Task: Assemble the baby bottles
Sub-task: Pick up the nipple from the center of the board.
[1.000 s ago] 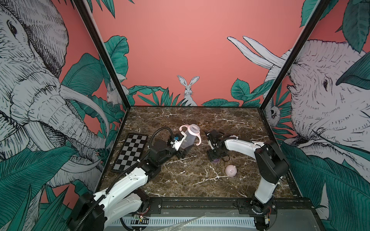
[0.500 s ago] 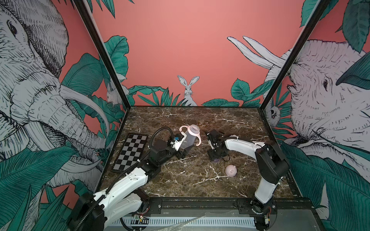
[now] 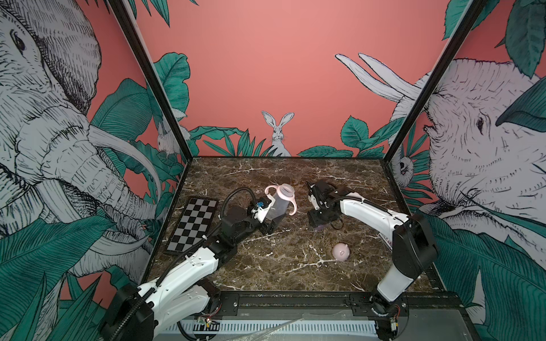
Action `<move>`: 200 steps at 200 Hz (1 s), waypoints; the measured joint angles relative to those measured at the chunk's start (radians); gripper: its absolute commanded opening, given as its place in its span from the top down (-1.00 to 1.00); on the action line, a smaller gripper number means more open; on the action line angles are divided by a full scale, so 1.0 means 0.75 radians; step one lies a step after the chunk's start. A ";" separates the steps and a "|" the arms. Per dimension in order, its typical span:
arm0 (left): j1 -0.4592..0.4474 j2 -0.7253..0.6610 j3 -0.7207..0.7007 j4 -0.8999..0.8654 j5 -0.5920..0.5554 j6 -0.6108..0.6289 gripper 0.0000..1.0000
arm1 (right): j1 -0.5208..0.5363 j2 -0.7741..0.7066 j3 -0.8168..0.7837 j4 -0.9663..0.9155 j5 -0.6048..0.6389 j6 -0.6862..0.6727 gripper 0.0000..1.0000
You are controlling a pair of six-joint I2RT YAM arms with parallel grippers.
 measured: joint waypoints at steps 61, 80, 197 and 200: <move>0.000 0.034 -0.001 0.041 0.010 -0.017 -0.12 | -0.054 -0.071 0.239 -0.169 -0.044 -0.044 -0.16; 0.000 0.056 -0.002 0.053 0.016 -0.023 -0.12 | -0.075 -0.080 0.306 -0.222 -0.069 -0.061 -0.16; 0.000 0.165 -0.002 0.136 0.071 -0.038 -0.12 | -0.148 -0.123 0.779 -0.494 -0.222 -0.105 -0.15; 0.000 0.167 -0.002 0.138 0.072 -0.038 -0.12 | -0.149 -0.123 0.794 -0.502 -0.228 -0.105 -0.15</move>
